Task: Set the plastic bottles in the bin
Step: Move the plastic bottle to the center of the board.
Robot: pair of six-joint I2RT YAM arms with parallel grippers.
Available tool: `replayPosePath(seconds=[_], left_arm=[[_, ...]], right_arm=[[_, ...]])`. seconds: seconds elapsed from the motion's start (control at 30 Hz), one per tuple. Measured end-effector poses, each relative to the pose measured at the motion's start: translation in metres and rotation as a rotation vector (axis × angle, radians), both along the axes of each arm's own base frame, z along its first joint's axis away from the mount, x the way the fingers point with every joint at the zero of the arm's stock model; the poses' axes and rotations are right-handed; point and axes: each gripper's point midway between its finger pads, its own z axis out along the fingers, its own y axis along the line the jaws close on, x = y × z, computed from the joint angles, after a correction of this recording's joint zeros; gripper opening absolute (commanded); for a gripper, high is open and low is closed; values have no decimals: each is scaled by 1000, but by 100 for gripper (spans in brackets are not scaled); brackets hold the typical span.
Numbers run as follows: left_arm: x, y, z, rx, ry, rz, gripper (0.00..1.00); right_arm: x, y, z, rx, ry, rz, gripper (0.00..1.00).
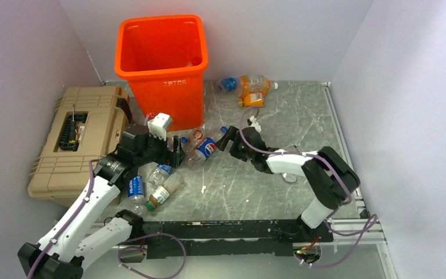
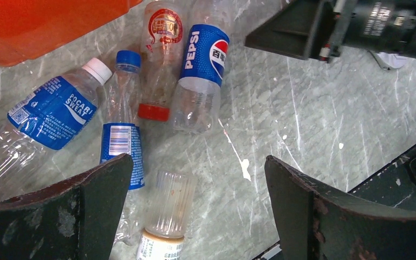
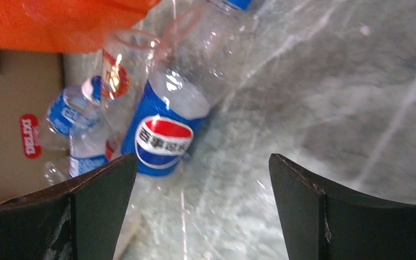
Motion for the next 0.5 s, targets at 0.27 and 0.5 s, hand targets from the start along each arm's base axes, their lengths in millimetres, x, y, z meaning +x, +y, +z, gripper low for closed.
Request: replayPosePath(seconds=[0.27, 0.5], left_arm=[[-1, 1, 5, -15, -10, 8, 97], [-1, 1, 4, -14, -9, 8, 97]], right_arm=[[22, 26, -20, 88, 84, -53, 95], [31, 37, -19, 119, 103, -73, 94]])
